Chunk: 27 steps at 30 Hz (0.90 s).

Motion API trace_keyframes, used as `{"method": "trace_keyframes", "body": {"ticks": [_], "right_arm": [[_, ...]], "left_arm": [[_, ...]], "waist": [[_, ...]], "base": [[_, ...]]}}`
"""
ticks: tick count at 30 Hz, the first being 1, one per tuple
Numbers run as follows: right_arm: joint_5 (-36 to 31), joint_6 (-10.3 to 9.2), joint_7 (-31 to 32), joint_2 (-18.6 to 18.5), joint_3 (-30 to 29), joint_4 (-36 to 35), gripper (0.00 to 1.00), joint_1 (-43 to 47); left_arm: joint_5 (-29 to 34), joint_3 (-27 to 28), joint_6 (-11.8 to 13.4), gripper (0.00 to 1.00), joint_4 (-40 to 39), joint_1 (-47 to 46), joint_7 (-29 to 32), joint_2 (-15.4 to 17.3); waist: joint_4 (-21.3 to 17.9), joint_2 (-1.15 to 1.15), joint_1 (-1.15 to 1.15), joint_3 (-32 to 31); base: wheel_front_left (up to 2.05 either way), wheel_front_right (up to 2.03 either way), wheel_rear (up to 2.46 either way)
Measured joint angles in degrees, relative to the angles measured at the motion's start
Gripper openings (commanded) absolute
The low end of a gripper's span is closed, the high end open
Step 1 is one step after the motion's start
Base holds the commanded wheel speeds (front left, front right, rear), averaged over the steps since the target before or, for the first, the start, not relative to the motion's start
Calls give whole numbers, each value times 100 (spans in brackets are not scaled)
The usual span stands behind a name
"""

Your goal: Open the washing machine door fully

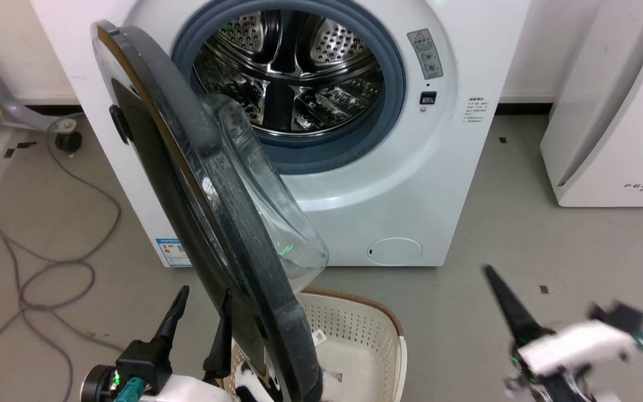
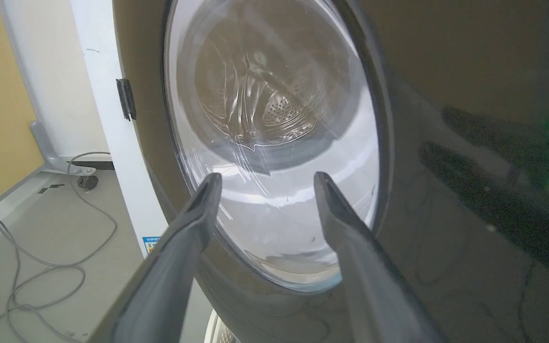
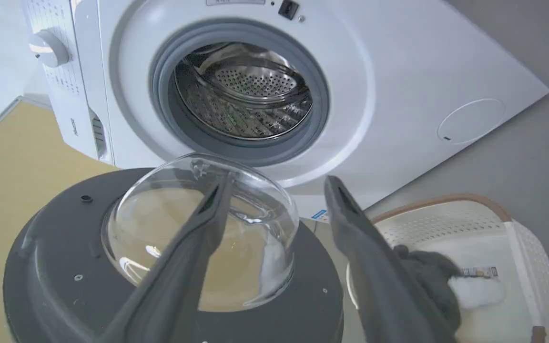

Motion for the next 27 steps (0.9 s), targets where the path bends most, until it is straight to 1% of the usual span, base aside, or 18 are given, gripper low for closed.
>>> {"method": "trace_keyframes", "body": {"ticks": [3,4,7,10,12,14,18,21,24,27], "right_arm": [[-107,0,-531,47,-346,-127,100,410],[-645,0,-1089,18,-636,-120,100,672],[-1226,0,-1359,33,-887,-181,100,788],[-1878,1,-1478,124,-1139,-435,100,868],[-2674,1,-1535,151,-1366,-554,100,935],[-3343,1,-1541,257,-1601,-717,100,1005],[-4812,1,-1541,501,-1826,-1121,100,1109],[-5748,1,-1482,624,-1944,-1405,100,1216],[-6455,1,-1338,699,-1918,-1648,100,1370],[-6849,2,-1157,713,-1753,-1808,100,1546]], "left_arm": [[1,38,44,100,-16,37,0,0],[1,90,44,100,-43,87,1,0],[24,138,44,100,-78,104,1,0],[41,174,44,100,-103,115,0,0],[42,198,44,100,-105,142,0,1],[51,207,43,100,-99,151,0,1],[82,227,36,100,-98,151,0,3],[102,250,21,100,-97,150,0,3],[120,268,20,100,-92,150,1,4],[144,294,19,100,-85,150,0,7]], "waist": [[-24,0,0,-38],[-62,0,0,-54],[-100,0,0,-65],[-129,0,0,-71],[-145,0,-1,-72],[-151,0,0,-75],[-158,0,0,-66],[-152,0,0,-63],[-146,0,0,-62],[-141,0,0,-63]], "base": [[0,0,0],[0,0,0],[0,0,0],[0,0,0],[0,0,0],[0,0,0],[0,0,0],[0,0,0],[0,0,0],[0,0,0]]}}
